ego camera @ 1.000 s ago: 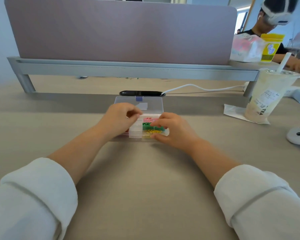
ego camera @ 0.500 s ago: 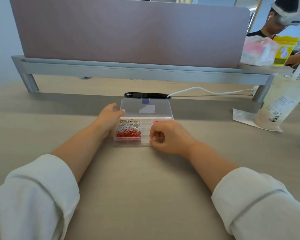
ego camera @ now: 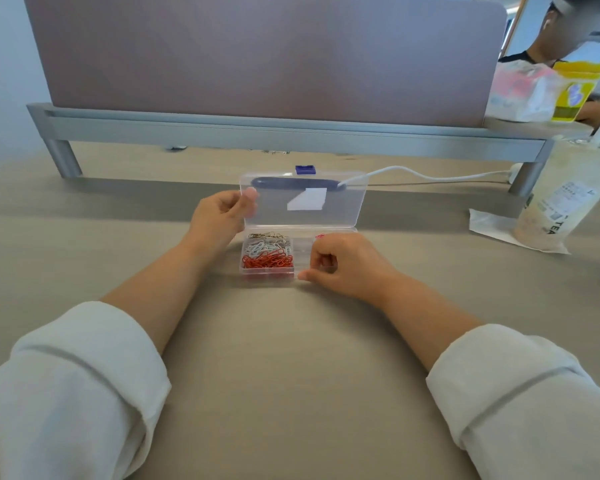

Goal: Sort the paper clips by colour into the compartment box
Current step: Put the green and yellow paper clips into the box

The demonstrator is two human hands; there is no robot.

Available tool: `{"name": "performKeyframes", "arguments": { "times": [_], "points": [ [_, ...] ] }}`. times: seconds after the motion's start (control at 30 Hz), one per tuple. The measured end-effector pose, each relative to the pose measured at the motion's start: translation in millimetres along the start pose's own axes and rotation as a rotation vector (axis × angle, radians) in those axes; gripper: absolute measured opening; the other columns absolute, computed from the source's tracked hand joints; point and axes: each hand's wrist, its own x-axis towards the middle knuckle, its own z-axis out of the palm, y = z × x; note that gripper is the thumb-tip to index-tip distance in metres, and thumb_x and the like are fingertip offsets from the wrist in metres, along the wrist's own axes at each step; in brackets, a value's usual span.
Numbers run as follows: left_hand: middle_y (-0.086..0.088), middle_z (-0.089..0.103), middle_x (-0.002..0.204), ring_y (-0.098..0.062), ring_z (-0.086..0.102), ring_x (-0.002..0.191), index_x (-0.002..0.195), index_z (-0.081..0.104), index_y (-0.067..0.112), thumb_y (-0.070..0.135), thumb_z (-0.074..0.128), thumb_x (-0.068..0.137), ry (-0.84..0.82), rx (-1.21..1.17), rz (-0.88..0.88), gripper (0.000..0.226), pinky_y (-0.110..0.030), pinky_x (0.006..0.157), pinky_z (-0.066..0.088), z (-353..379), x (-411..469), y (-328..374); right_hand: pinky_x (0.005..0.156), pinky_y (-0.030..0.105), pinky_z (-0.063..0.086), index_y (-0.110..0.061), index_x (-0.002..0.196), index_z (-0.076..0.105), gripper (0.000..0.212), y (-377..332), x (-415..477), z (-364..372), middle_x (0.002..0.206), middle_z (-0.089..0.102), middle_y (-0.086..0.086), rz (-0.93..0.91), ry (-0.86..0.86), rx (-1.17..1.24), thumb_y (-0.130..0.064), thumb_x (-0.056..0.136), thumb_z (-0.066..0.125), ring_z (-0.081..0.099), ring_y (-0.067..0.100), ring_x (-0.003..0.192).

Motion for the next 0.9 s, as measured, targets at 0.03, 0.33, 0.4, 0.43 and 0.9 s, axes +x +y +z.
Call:
{"name": "performKeyframes", "arguments": {
  "times": [0.03,0.33,0.4,0.43,0.9],
  "points": [
    [0.003,0.067,0.092,-0.018,0.059,0.089,0.091,0.067,0.020,0.068,0.041,0.081,-0.014,0.063,0.023,0.055,-0.032,0.083,0.051,-0.4,-2.3,1.2,0.060,0.024,0.035,-0.016,0.067,0.058,0.025,0.9,0.1,0.9,0.062,0.047,-0.007,-0.002,0.000,-0.037,-0.033,0.076,0.074,0.042,0.013,0.059],
    [-0.007,0.067,0.092,-0.016,0.062,0.087,0.084,0.064,0.029,0.053,0.043,0.089,-0.116,0.290,0.167,0.032,-0.027,0.083,0.052,-2.5,-17.7,0.2,0.080,0.032,0.041,-0.009,0.094,0.064,0.029,-18.3,-1.0,-10.9,0.098,0.063,0.009,-0.179,0.603,-0.370,-0.034,0.084,0.054,0.051,0.024,0.094],
    [0.004,0.066,0.096,0.000,0.057,0.085,0.097,0.064,0.028,0.039,0.041,0.095,-0.149,0.388,0.232,0.025,-0.009,0.069,0.043,-4.2,-21.3,1.4,0.089,0.034,0.040,-0.007,0.107,0.061,0.035,-17.5,-3.2,-11.8,0.111,0.062,0.010,-0.089,0.549,-0.350,-0.033,0.088,0.046,0.053,0.026,0.104],
    [0.006,0.064,0.099,0.000,0.056,0.087,0.102,0.065,0.025,0.037,0.042,0.095,-0.170,0.444,0.269,0.027,-0.008,0.069,0.040,-6.0,-22.9,2.2,0.087,0.035,0.043,-0.006,0.112,0.060,0.040,-17.3,-4.0,-12.0,0.114,0.062,0.011,-0.031,0.490,-0.309,-0.033,0.090,0.040,0.057,0.027,0.103],
    [0.008,0.063,0.120,-0.007,0.059,0.106,0.103,0.071,0.022,0.051,0.032,0.073,-0.442,0.814,0.502,0.057,-0.017,0.091,0.041,-10.9,-38.1,6.5,0.073,0.032,0.041,-0.017,0.106,0.058,0.029,-13.9,-5.9,-14.8,0.102,0.065,0.001,0.323,0.140,-0.205,-0.029,0.098,0.034,0.056,0.025,0.094]
  ]
}}
